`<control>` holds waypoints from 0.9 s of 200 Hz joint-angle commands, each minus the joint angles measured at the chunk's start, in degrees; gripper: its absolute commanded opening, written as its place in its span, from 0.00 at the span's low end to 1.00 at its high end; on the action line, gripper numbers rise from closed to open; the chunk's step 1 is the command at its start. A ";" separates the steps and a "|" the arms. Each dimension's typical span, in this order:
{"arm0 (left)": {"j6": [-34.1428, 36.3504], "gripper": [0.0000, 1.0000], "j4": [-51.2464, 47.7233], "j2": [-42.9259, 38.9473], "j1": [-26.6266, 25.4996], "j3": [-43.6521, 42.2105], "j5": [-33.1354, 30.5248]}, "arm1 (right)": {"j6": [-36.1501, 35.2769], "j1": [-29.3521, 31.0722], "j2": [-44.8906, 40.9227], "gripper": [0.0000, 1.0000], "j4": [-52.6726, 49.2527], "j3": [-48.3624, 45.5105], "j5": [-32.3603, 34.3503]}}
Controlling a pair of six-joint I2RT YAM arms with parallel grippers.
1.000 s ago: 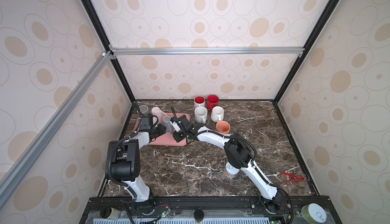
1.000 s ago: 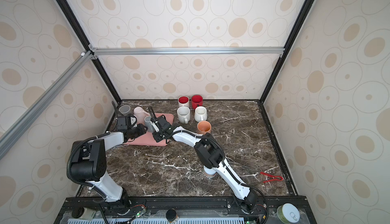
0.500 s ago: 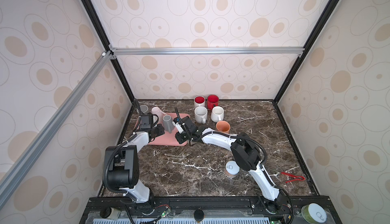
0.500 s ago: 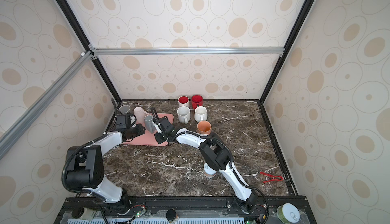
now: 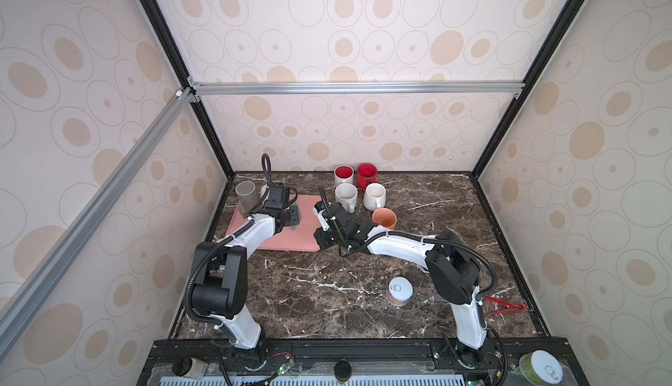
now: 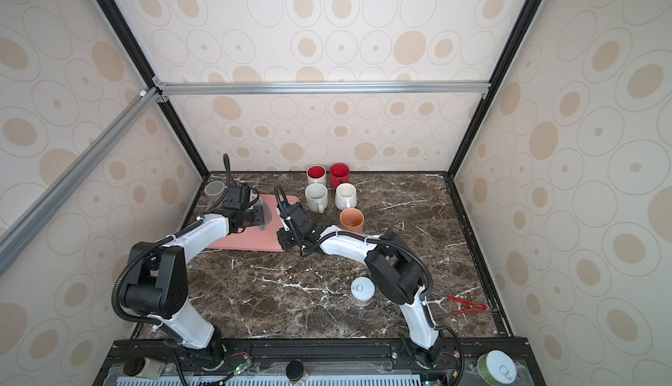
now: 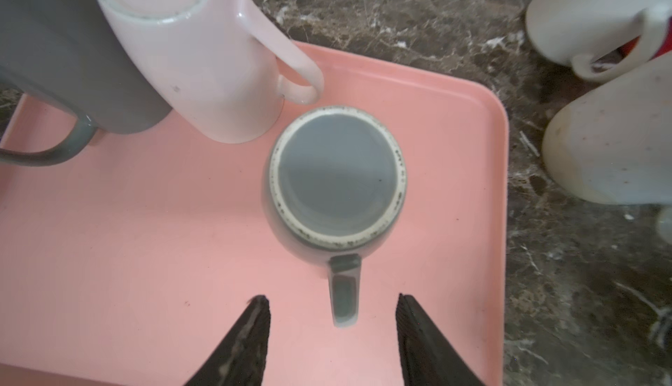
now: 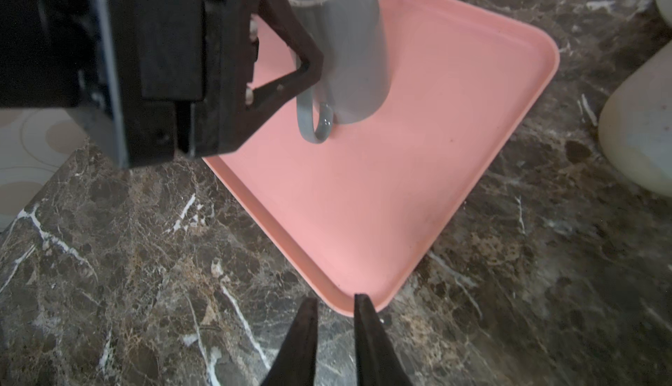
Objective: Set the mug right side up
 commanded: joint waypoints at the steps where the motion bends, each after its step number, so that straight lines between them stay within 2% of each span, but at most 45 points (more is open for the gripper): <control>1: -0.29 0.55 -2.38 2.35 -0.26 3.72 -3.63 | 1.86 0.00 -2.59 0.22 1.61 -2.52 1.20; 42: -0.12 0.52 -1.36 6.56 -0.33 5.63 -6.24 | 2.13 0.01 -3.67 0.23 1.92 -4.12 0.84; 84: 0.70 0.42 -0.30 9.08 -0.36 5.80 -6.11 | 2.20 0.00 -3.98 0.23 2.26 -4.83 0.80; 121: 1.80 0.28 1.22 9.14 -0.53 4.86 -5.94 | 1.48 0.03 -3.90 0.23 2.11 -4.64 1.10; 145: 3.30 0.09 1.33 8.92 -0.72 4.77 -6.72 | 1.47 0.00 -3.83 0.23 2.00 -4.63 1.29; 154: 3.71 0.05 1.45 8.59 -0.80 4.52 -6.90 | 1.69 0.00 -3.91 0.23 1.93 -4.65 1.28; 169: 4.11 0.00 1.97 7.68 -0.83 3.84 -6.82 | 1.82 0.00 -3.89 0.23 1.84 -4.68 1.19; 180: 4.35 0.00 2.55 6.74 -0.85 3.05 -6.26 | 2.08 0.00 -3.87 0.23 1.84 -4.65 1.19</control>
